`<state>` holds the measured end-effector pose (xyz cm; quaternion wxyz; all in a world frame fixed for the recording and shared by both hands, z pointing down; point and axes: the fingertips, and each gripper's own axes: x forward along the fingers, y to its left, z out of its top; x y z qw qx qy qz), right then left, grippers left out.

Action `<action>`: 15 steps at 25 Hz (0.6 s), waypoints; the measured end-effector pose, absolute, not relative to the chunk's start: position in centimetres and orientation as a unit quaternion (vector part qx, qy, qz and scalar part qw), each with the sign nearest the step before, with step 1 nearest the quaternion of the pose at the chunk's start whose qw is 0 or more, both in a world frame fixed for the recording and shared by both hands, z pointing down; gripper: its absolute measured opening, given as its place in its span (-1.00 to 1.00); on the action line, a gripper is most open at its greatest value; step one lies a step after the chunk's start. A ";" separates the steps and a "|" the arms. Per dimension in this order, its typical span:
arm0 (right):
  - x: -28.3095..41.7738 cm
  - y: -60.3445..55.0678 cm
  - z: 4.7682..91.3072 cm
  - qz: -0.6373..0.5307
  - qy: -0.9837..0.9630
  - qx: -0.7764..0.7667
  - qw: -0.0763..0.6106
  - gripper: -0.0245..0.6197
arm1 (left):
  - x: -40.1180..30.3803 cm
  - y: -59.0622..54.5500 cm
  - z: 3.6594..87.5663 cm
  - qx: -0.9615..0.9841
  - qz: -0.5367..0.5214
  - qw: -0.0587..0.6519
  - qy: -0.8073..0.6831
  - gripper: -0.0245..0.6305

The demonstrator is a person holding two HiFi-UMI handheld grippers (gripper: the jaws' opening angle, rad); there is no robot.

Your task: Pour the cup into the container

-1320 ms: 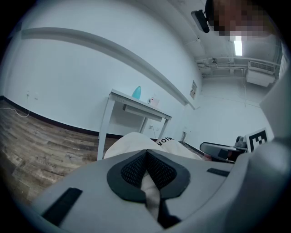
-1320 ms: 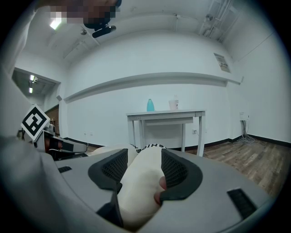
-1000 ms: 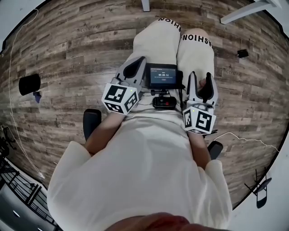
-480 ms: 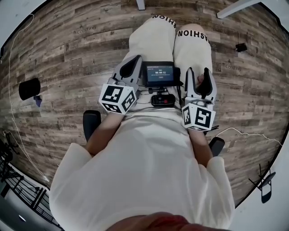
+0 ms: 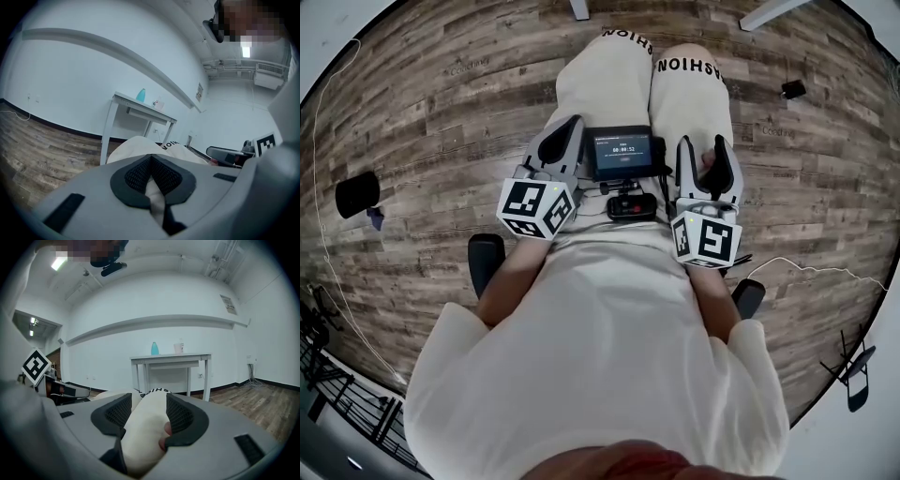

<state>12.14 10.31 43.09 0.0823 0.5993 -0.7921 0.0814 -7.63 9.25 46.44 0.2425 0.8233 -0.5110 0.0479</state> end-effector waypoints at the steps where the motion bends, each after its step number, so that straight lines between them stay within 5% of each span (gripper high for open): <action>1: 12.1 10.3 43.1 0.081 -0.792 0.599 0.082 -0.19 | -7.6 9.3 46.5 0.823 0.048 0.242 -0.511 -0.89; 15: 12.2 10.3 43.1 0.082 -0.792 0.599 0.084 -0.19 | -7.5 9.3 46.6 0.823 0.049 0.243 -0.511 -0.89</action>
